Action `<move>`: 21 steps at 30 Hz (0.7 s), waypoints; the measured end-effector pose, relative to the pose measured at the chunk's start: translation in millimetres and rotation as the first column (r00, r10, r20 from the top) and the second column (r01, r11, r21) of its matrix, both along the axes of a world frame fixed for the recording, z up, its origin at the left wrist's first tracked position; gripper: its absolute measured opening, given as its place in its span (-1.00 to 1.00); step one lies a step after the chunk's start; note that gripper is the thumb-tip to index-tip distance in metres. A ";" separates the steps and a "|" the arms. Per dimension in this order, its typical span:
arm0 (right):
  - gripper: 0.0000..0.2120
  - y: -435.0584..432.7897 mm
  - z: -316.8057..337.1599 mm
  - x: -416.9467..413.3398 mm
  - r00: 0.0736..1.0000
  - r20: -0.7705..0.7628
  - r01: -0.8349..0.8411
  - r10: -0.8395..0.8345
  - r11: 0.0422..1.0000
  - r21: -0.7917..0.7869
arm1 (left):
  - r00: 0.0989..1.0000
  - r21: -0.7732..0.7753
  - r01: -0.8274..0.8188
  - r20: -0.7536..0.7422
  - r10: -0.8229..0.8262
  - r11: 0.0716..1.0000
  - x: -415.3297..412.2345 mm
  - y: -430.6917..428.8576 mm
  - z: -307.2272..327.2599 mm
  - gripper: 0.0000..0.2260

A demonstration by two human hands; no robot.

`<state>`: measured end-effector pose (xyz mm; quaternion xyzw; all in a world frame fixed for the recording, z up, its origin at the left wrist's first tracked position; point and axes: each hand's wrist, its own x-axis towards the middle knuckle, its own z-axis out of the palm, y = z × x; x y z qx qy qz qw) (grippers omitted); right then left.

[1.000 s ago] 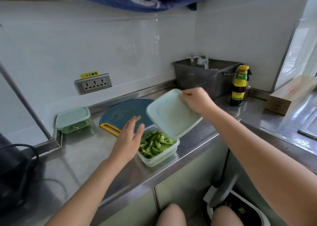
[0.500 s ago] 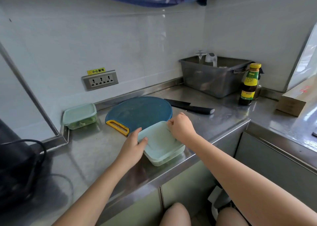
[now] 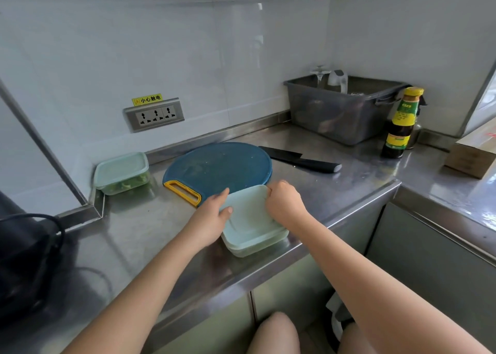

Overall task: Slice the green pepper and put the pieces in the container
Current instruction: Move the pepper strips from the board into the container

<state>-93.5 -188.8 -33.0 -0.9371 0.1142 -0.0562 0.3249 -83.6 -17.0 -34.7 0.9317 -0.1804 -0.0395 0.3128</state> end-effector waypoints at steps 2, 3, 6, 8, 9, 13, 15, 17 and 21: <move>-0.56 0.5 -0.3 1.5 0.998 -0.023 -0.051 0.052 0.999 0.015 | 0.997 0.150 0.066 0.031 -0.071 0.986 -0.9 -5.7 6.6 -0.58; -0.52 0.0 0.7 1.6 0.998 -0.023 -0.063 0.064 0.998 0.032 | 0.996 0.199 0.089 0.001 -0.091 0.976 -1.0 -7.7 10.4 -0.58; -0.56 -2.4 5.8 3.7 0.999 -0.032 -0.033 0.038 0.990 0.138 | 0.987 0.292 0.097 -0.148 -0.055 0.952 -9.1 -12.5 16.0 -0.38; -0.59 -2.3 9.8 4.8 0.998 -0.055 -0.024 0.034 0.985 0.172 | 0.992 0.376 0.089 -0.121 -0.047 0.922 -16.0 -15.9 13.9 -0.15; -0.59 -2.3 11.1 5.4 0.998 -0.060 -0.024 0.036 0.983 0.184 | 0.994 0.392 0.091 -0.093 -0.059 0.916 -17.6 -17.1 13.2 -0.10; -0.62 -4.1 8.1 5.6 0.999 -0.046 -0.006 0.020 0.962 0.273 | 0.993 0.352 0.110 -0.066 -0.093 0.929 -19.7 -13.3 13.3 -0.09; -0.67 -4.5 6.6 4.3 0.999 -0.048 0.008 0.007 0.954 0.299 | 0.992 0.355 0.122 -0.073 -0.103 0.927 -21.4 -12.8 13.7 -0.09; -0.62 -3.8 9.7 4.8 0.995 -0.098 0.021 0.009 0.952 0.304 | 0.991 0.368 0.133 -0.083 -0.109 0.920 -21.2 -12.7 13.8 -0.09; -0.58 -6.2 15.9 13.1 0.978 -0.206 0.048 0.026 0.937 0.345 | 0.989 0.342 0.140 -0.088 -0.116 0.929 -16.5 -10.0 12.3 -0.06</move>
